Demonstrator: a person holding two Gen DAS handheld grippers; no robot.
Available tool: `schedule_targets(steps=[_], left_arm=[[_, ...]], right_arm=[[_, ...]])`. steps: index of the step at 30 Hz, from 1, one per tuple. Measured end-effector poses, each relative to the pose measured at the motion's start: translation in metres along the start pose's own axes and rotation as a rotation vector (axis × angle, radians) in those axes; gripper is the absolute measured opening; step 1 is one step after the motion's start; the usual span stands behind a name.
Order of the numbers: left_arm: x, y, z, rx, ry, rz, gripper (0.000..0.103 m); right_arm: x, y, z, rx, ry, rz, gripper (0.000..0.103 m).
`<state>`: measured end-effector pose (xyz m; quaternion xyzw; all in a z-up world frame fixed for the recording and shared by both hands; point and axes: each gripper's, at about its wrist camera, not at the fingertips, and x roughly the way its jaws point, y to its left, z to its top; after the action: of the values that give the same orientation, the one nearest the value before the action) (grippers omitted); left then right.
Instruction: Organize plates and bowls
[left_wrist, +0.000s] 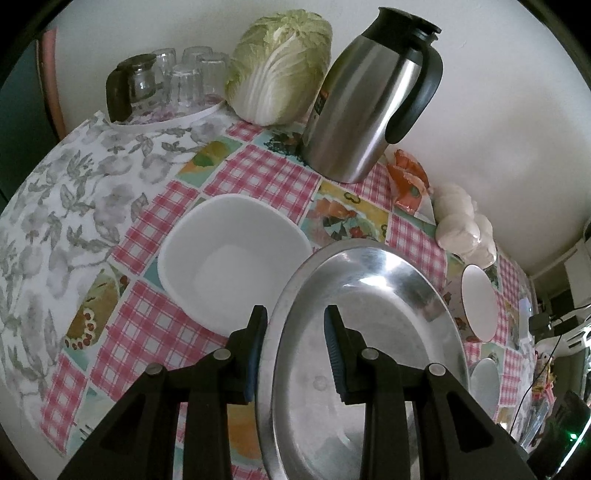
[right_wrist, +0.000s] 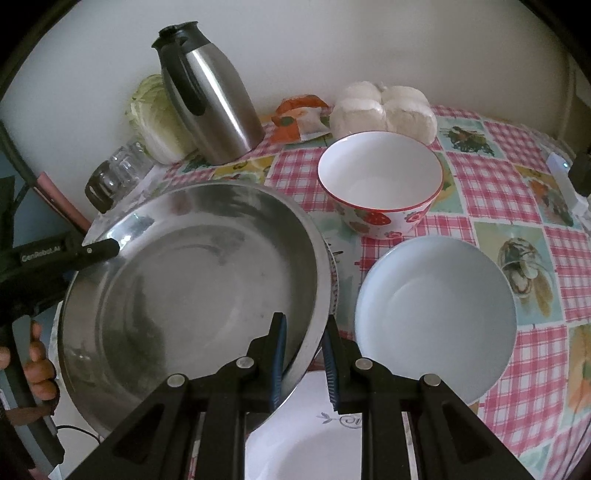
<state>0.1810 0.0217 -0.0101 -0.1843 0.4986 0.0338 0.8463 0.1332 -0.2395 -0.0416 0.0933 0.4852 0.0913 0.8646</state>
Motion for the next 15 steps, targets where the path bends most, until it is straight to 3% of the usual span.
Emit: schedule_targets(steps=[15], left_arm=[[0.014,-0.007,-0.003,0.024,0.012,-0.019,0.031]], right_arm=[[0.008,-0.011,0.004,0.037,0.000,-0.008,0.022]])
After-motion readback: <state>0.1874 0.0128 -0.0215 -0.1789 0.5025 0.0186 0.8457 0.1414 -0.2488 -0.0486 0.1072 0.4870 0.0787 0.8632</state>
